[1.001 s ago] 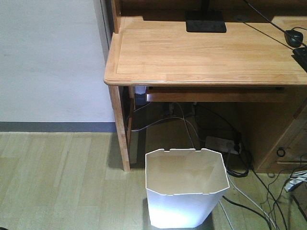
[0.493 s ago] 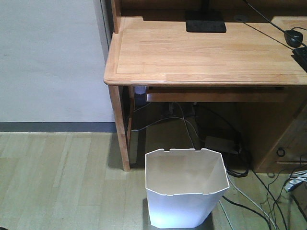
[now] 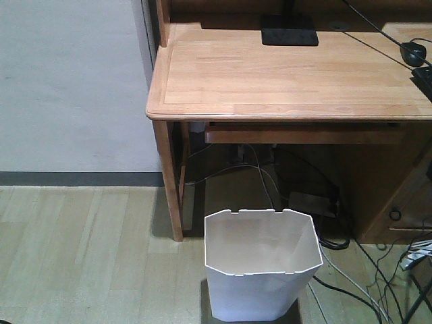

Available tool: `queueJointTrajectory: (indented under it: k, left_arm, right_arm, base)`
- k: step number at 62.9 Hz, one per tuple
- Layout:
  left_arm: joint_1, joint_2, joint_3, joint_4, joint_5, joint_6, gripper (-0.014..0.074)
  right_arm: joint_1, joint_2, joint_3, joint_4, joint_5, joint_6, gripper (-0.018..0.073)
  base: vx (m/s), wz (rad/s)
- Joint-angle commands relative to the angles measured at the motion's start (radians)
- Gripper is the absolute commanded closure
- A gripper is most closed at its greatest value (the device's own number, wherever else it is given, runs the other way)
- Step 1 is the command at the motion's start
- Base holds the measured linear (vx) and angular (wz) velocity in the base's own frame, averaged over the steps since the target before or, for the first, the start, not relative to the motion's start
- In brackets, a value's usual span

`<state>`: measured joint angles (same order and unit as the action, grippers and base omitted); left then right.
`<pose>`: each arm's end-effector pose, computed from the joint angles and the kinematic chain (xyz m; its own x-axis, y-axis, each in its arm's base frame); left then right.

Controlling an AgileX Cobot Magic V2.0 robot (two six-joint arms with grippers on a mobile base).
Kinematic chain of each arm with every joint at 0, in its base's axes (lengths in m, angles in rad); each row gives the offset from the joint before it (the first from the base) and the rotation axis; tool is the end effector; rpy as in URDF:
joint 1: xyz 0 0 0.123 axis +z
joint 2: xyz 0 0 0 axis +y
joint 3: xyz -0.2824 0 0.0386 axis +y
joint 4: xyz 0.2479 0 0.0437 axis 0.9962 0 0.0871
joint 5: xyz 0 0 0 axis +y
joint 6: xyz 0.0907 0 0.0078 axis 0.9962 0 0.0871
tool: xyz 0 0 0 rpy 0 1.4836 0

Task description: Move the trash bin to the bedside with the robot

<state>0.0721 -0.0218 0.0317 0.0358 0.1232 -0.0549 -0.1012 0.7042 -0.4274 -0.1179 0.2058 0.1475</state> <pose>0.0559 0.0044 0.1924 -0.0442 -0.0226 -0.9988 -0.0773 0.9968 -0.0191 0.1432 -0.0168 0.2745 -0.3778 0.0706 -0.9232 0.1353 0.9906 0.0204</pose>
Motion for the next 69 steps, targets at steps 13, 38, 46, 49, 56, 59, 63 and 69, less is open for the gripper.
queueJointTrajectory:
  k: [13,38,46,49,56,59,63,69]
  left_arm:
    - [-0.004,-0.005,-0.024,-0.001,-0.073,-0.004,0.0603]
    - [-0.004,-0.005,-0.024,-0.001,-0.073,-0.004,0.0603]
    - [-0.004,-0.005,-0.024,-0.001,-0.073,-0.004,0.0603]
    - [-0.004,-0.005,-0.024,-0.001,-0.073,-0.004,0.0603]
    - [-0.004,-0.005,-0.024,-0.001,-0.073,-0.004,0.0603]
    - [-0.004,-0.005,-0.024,-0.001,-0.073,-0.004,0.0603]
    - [-0.004,-0.005,-0.024,-0.001,-0.073,-0.004,0.0603]
    - [-0.004,-0.005,-0.024,-0.001,-0.073,-0.004,0.0603]
  right_arm:
    - [-0.002,0.001,-0.035,-0.006,0.008,-0.017,0.0293]
    - [0.004,0.001,-0.035,-0.005,0.008,-0.014,-0.0009]
    - [0.017,0.003,-0.043,0.059,-0.023,0.002,-0.0003]
    - [0.038,0.019,-0.06,0.058,-0.013,-0.024,-0.0003]
    - [0.102,0.103,-0.128,0.05,0.047,-0.113,-0.0003]
    - [0.124,0.157,-0.176,0.05,0.099,-0.117,-0.0003]
    - [0.135,0.225,-0.218,0.051,0.143,-0.115,-0.0003]
    - [0.137,0.333,-0.288,0.071,0.201,-0.115,-0.0003]
  base:
    - [0.0,0.0]
    - [0.0,0.0]
    - [0.0,0.0]
    - [0.0,0.0]
    - [0.0,0.0]
    - [0.0,0.0]
    - [0.0,0.0]
    - [0.0,0.0]
